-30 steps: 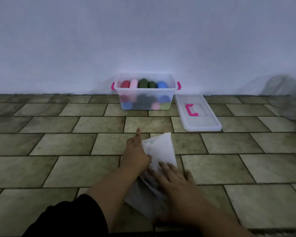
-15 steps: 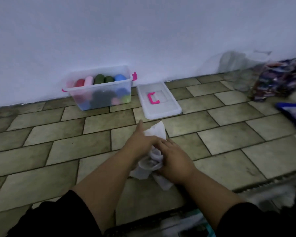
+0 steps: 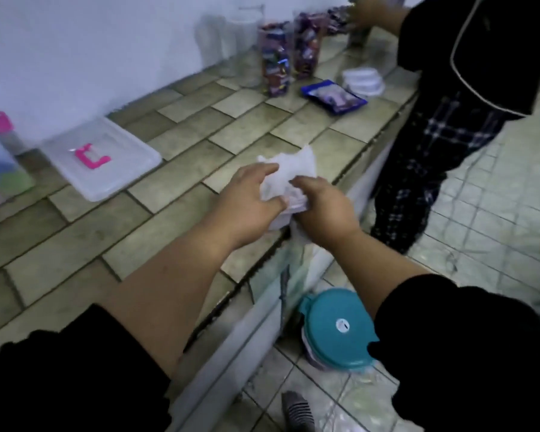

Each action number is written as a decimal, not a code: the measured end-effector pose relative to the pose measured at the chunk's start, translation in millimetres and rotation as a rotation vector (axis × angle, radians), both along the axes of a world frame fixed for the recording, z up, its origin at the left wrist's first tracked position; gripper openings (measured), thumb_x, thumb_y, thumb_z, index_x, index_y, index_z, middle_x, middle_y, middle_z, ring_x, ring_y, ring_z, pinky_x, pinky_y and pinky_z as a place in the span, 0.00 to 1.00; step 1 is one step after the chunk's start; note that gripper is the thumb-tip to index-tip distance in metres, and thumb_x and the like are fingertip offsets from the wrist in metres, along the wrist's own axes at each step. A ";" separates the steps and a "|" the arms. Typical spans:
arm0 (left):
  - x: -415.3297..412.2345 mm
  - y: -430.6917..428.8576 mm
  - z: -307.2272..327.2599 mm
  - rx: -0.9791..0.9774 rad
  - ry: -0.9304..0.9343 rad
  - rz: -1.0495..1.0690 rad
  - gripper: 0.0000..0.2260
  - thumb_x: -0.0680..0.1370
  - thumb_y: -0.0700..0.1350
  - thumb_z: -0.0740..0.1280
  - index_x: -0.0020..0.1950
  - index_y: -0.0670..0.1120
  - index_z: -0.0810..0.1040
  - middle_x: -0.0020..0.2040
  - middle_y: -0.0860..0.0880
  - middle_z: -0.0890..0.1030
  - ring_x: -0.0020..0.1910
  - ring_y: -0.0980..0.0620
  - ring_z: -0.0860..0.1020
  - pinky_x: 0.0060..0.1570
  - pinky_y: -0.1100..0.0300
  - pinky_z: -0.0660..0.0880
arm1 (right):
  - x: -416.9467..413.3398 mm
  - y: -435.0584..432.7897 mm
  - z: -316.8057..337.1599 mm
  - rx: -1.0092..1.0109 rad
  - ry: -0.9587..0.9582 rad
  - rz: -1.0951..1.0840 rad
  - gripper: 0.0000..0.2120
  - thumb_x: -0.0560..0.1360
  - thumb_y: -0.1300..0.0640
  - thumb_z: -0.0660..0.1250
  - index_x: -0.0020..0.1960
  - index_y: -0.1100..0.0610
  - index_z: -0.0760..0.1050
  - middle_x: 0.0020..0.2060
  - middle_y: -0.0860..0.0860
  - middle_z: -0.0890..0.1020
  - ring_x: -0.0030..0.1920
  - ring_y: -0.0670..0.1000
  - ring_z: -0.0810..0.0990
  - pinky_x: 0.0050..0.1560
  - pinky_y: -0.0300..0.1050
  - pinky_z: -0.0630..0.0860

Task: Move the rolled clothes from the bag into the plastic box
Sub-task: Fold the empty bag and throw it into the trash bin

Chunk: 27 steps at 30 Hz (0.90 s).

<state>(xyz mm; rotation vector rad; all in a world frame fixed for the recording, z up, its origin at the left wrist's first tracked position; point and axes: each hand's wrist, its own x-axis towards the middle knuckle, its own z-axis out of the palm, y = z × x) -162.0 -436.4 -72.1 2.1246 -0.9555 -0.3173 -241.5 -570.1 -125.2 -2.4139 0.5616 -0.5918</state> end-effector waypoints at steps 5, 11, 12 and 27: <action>-71.6 -45.7 -26.8 -0.178 0.082 -0.271 0.13 0.73 0.42 0.69 0.56 0.53 0.77 0.54 0.55 0.78 0.47 0.60 0.78 0.49 0.64 0.74 | -107.7 -56.7 -41.7 0.128 -0.057 -0.430 0.13 0.70 0.54 0.65 0.55 0.48 0.77 0.45 0.49 0.82 0.47 0.55 0.80 0.39 0.38 0.69; -121.3 -104.7 -164.0 0.093 0.201 -0.356 0.08 0.73 0.43 0.67 0.49 0.55 0.76 0.44 0.56 0.80 0.39 0.56 0.77 0.49 0.58 0.77 | -205.5 -92.1 -171.2 0.527 0.169 -0.697 0.21 0.73 0.54 0.65 0.65 0.52 0.72 0.56 0.56 0.81 0.56 0.57 0.78 0.52 0.42 0.67; -123.4 -115.1 -195.7 0.180 0.193 -0.339 0.08 0.73 0.43 0.67 0.50 0.53 0.77 0.46 0.55 0.80 0.41 0.55 0.77 0.51 0.58 0.76 | -215.0 -95.5 -196.7 0.567 0.200 -0.707 0.18 0.73 0.53 0.65 0.62 0.53 0.73 0.53 0.56 0.82 0.54 0.58 0.79 0.50 0.42 0.69; -144.1 -257.7 -548.8 0.724 -0.242 -0.647 0.19 0.75 0.47 0.64 0.65 0.45 0.72 0.67 0.48 0.71 0.64 0.44 0.71 0.62 0.52 0.69 | -251.8 -133.4 -469.4 1.197 0.000 -0.934 0.04 0.75 0.63 0.63 0.44 0.56 0.75 0.32 0.45 0.77 0.33 0.45 0.75 0.40 0.43 0.75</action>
